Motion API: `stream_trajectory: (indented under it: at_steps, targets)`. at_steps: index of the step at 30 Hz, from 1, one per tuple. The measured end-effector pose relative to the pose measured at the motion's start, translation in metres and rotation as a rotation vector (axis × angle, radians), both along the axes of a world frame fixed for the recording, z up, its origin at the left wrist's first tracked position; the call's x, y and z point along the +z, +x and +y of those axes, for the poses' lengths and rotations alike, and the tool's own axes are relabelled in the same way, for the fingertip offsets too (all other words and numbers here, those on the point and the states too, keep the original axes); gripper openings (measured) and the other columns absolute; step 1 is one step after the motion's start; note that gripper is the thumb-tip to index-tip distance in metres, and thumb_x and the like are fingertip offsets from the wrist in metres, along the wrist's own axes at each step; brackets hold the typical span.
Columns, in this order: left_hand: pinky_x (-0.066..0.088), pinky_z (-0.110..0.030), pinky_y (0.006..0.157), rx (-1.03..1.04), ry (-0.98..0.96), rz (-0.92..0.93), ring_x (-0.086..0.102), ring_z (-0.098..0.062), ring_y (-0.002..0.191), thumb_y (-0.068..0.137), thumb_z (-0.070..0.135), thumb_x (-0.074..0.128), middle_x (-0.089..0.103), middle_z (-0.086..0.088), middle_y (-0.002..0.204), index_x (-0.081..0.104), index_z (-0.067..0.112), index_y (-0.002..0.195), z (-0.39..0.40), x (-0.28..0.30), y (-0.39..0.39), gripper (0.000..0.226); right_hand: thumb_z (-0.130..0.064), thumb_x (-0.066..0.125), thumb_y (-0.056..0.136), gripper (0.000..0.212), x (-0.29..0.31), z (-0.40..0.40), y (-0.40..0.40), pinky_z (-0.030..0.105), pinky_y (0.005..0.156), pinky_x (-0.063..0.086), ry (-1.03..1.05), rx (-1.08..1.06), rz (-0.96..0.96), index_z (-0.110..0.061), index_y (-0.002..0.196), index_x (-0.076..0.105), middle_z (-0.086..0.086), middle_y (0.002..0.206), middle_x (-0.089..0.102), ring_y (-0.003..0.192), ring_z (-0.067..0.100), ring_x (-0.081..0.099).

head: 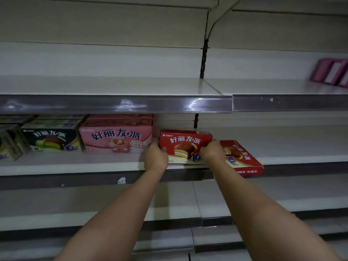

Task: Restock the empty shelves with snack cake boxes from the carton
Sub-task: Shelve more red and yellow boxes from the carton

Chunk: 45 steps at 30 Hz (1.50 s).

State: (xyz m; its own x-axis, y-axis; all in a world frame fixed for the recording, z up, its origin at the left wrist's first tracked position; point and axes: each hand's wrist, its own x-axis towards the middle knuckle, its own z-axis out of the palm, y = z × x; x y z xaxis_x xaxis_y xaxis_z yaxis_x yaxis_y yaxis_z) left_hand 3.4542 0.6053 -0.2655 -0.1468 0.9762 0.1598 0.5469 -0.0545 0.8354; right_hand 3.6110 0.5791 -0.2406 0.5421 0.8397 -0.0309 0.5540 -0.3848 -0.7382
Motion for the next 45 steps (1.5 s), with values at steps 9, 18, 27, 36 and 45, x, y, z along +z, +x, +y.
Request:
stream_trajectory:
  at_steps: [9, 18, 27, 36, 45]
  targets:
    - [0.045, -0.041, 0.088, 0.093, -0.015, 0.237, 0.055, -0.037, 0.111, 0.097, 0.017, 0.047, 0.051, -0.019, 0.126, 0.045, 0.002, 0.131, 0.014, -0.002, 0.019, 0.037, -0.026, 0.051, 0.094, 0.025, -0.014, 0.031, 0.023, 0.033, 0.075, 0.043, 0.096, 0.043, -0.224, -0.01, 0.114, 0.056, 0.013, 0.112, 0.062, 0.101, 0.031, 0.06]
    - [0.04, -0.04, 0.1, 0.064, -0.02, -0.104, 0.047, -0.038, 0.125, 0.096, 0.016, 0.048, 0.043, -0.019, 0.141, 0.024, 0.004, 0.143, 0.074, -0.01, 0.047, 0.053, -0.031, 0.049, 0.097, 0.039, -0.021, 0.094, 0.022, 0.035, 0.092, 0.043, 0.131, 0.081, -0.09, -0.002, 0.123, 0.053, 0.018, 0.127, 0.057, 0.116, 0.034, 0.055]
    - [0.032, -0.032, 0.109, -0.088, 0.188, -0.16, 0.039, -0.024, 0.131, 0.083, 0.004, 0.049, 0.044, -0.008, 0.14, 0.027, 0.017, 0.145, 0.137, -0.026, 0.042, 0.067, -0.031, 0.061, 0.088, 0.043, -0.029, 0.14, 0.011, 0.038, 0.095, 0.047, 0.23, 0.118, 0.092, -0.007, 0.123, 0.057, 0.016, 0.121, 0.063, 0.109, 0.033, 0.06]
    - [0.036, -0.029, 0.103, -0.146, -0.035, -0.174, 0.045, -0.026, 0.121, 0.089, -0.006, 0.043, 0.046, -0.013, 0.132, 0.039, 0.006, 0.137, 0.143, -0.028, 0.047, 0.05, -0.027, 0.067, 0.086, 0.041, -0.028, 0.147, 0.01, 0.036, 0.095, 0.048, 0.261, 0.127, 0.246, -0.003, 0.118, 0.062, 0.016, 0.117, 0.064, 0.107, 0.031, 0.06]
    - [0.041, -0.023, 0.085, -0.09, -0.112, -0.144, 0.057, -0.035, 0.108, 0.09, 0.006, 0.043, 0.061, -0.015, 0.119, 0.057, 0.011, 0.119, 0.098, -0.018, 0.074, 0.033, -0.031, 0.045, 0.094, 0.043, -0.006, 0.1, 0.045, 0.039, 0.099, 0.034, 0.097, -0.012, -0.389, -0.011, 0.132, 0.045, 0.013, 0.133, 0.048, 0.125, 0.032, 0.04]
